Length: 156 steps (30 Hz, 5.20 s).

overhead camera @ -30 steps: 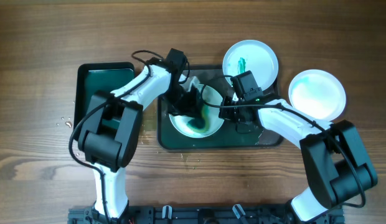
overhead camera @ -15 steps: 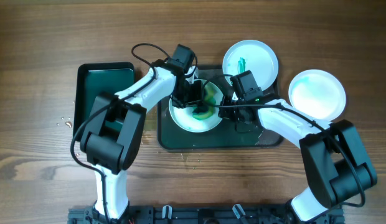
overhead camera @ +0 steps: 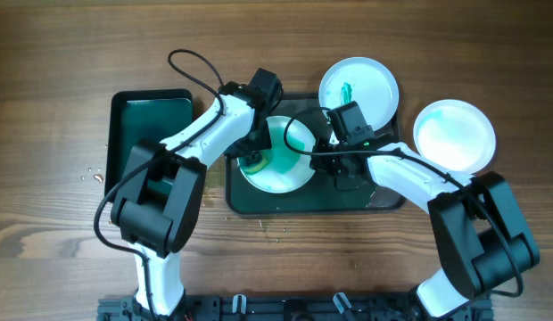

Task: Clean dirty plates on tray and stack at the side
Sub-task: 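Scrub the second plate with the sponge held in the left gripper, then lift the second plate with the right gripper and carry it rightward, then stack the plate onto the first cleaned plate and release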

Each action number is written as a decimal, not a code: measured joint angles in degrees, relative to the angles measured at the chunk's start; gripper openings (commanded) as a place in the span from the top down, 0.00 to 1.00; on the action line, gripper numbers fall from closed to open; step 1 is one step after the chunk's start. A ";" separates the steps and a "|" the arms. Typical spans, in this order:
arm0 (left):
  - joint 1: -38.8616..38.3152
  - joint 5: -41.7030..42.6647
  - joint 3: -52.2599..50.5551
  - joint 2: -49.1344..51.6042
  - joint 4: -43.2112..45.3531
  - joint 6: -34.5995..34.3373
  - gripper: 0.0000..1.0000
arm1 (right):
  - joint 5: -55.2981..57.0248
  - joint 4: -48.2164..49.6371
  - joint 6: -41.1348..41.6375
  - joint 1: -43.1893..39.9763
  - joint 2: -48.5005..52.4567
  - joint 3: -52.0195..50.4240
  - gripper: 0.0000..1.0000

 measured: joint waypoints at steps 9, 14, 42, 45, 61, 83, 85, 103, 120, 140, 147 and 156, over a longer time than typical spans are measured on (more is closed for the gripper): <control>-1.22 23.82 -0.83 0.00 4.28 17.55 0.96 | 0.81 -0.87 -0.07 -0.81 0.00 0.00 0.96; -4.26 30.25 -1.81 0.13 14.97 20.09 0.96 | 0.85 -0.90 -0.31 -0.81 0.00 0.00 0.96; -3.37 -10.47 -4.02 -1.18 12.24 0.48 0.96 | -0.79 0.28 -0.70 -0.17 0.04 0.11 0.96; -3.34 -8.55 -3.74 -1.33 8.94 0.24 0.96 | -1.20 0.17 -0.98 -0.15 0.04 0.11 0.96; 0.92 35.30 -2.91 0.07 -2.05 18.71 0.96 | -1.20 -0.92 -2.08 -0.63 0.04 0.11 0.96; 9.29 19.17 12.44 -6.32 -10.32 18.08 0.96 | 13.88 -15.93 -7.67 2.62 -20.44 -0.35 0.96; 9.29 18.75 12.44 -6.32 -10.12 18.05 0.96 | 18.71 -18.34 -7.91 3.80 -23.80 -0.35 0.96; 9.29 16.09 12.44 -6.32 -9.01 14.99 0.96 | 57.83 -20.02 -15.10 15.02 -29.73 -0.35 0.96; 9.29 15.93 12.44 -6.32 -8.28 13.73 0.96 | 93.66 7.74 -53.64 29.53 -29.88 0.07 0.96; 9.29 15.93 12.44 -6.32 -8.57 13.70 0.96 | 58.36 -18.71 -18.23 18.40 -29.94 -1.60 0.96; 9.29 15.91 12.44 -6.32 -9.57 13.70 0.96 | 31.54 -17.03 -13.46 -0.50 -32.76 -1.60 0.96; 9.27 15.91 12.44 -6.32 -9.64 13.51 0.96 | 5.68 -19.17 -12.90 -33.42 -34.64 -1.60 0.96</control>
